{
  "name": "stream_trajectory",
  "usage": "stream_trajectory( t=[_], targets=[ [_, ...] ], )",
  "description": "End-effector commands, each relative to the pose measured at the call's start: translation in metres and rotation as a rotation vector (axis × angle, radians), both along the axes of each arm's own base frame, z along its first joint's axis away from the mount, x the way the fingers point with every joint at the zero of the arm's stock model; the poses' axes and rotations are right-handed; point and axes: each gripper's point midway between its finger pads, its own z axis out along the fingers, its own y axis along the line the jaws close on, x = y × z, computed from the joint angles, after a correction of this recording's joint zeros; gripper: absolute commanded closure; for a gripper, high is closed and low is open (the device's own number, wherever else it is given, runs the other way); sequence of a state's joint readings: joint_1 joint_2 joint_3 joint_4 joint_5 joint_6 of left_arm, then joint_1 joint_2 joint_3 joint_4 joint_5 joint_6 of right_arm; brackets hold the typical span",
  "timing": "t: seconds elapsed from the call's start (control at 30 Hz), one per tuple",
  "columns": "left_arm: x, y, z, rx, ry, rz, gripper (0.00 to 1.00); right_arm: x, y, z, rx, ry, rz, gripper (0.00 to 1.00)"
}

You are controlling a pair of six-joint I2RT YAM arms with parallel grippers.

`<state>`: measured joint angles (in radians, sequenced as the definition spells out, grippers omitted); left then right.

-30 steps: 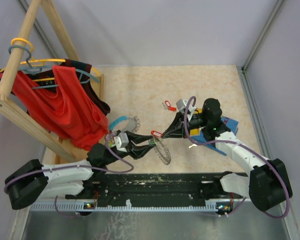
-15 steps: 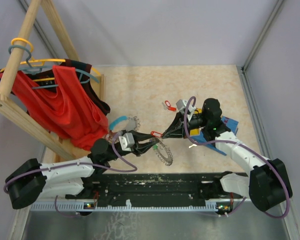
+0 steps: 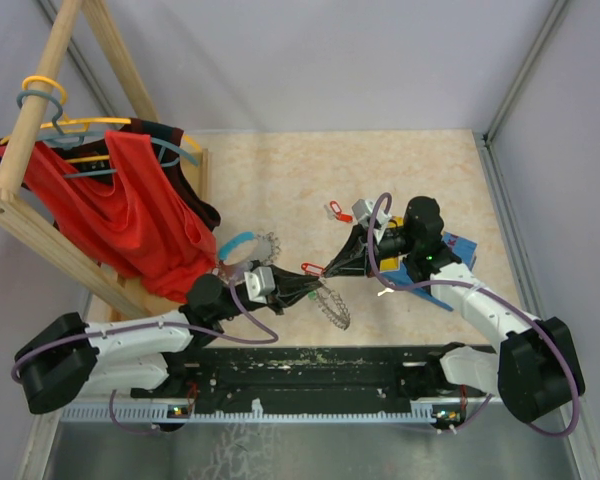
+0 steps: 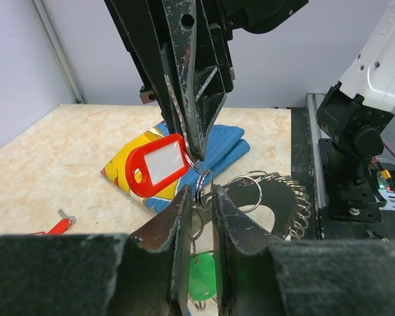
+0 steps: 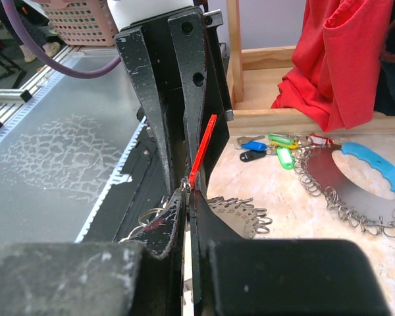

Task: Remove the keys from the keyring
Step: Remove the key from the keyring.

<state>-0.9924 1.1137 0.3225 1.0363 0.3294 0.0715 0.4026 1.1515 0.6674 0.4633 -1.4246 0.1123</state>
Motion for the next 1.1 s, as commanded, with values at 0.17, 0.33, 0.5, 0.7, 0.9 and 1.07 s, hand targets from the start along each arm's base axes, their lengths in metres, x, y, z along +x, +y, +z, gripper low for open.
stream_trajectory(
  t=[0.17, 0.33, 0.5, 0.7, 0.9, 1.07],
  targets=[
    [-0.0017, -0.0056, 0.0121, -0.027, 0.004, -0.031, 0.76, -0.0014, -0.0018, 0.0165, 0.035, -0.092, 0.015, 1.00],
    [-0.0020, -0.0057, 0.0124, -0.029, 0.008, -0.032, 0.77, -0.0015, -0.0018, 0.0170, 0.036, -0.093, 0.015, 1.00],
    [-0.0013, -0.0049, 0.0141, -0.036, 0.012, -0.026, 0.77, -0.0014, -0.0018, 0.0168, 0.036, -0.094, 0.015, 1.00],
    [-0.0014, -0.0045, 0.0156, -0.041, 0.016, -0.026, 0.77, -0.0016, -0.0018, 0.0168, 0.035, -0.093, 0.015, 1.00],
    [-0.0010, -0.0039, 0.0173, -0.048, 0.019, -0.022, 0.77, -0.0013, -0.0017, 0.0161, 0.034, -0.092, 0.015, 1.00],
    [0.0003, -0.0026, 0.0183, -0.054, 0.024, -0.012, 0.76, -0.0011, -0.0017, 0.0160, 0.035, -0.094, 0.015, 1.00]
  ],
)
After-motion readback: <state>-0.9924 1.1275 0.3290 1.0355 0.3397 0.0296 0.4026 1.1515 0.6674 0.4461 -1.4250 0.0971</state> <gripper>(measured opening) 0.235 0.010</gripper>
